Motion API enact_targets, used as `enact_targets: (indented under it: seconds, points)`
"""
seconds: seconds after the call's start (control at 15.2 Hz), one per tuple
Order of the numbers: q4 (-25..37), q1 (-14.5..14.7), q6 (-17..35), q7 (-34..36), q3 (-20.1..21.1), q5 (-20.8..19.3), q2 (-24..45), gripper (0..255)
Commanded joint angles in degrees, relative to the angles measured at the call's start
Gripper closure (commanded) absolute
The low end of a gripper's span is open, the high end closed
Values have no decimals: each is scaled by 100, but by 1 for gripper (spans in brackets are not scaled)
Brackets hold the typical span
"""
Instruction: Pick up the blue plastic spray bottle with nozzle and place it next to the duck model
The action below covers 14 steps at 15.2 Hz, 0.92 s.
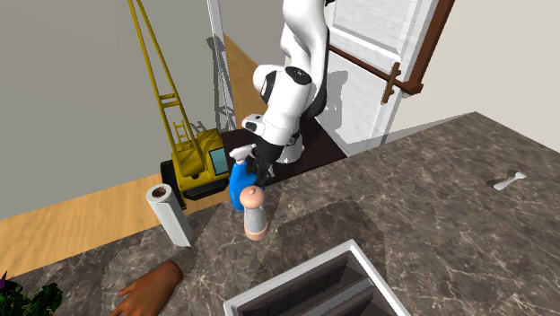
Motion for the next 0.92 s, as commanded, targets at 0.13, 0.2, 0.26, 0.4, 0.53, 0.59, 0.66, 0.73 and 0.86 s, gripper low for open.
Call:
enact_targets:
  seconds: [0.13, 0.2, 0.26, 0.4, 0.53, 0.59, 0.66, 0.73, 0.86]
  points:
    - [119, 219, -503, -247, -200, 179, -375, 255]
    - [155, 257, -617, -295, -236, 211, -452, 255]
    - [194, 292, -729, -342, -270, 241, -526, 255]
    - [277, 353, -949, -429, -329, 294, -664, 255]
    - [367, 403, -1163, -511, -381, 340, -789, 255]
    - [414, 425, -1267, -549, -405, 360, -847, 255]
    - [462, 445, -1369, -586, -427, 379, -902, 255]
    - [513, 463, -1470, -622, -448, 396, -955, 255]
    - [617, 494, -1667, -690, -487, 426, -1050, 255]
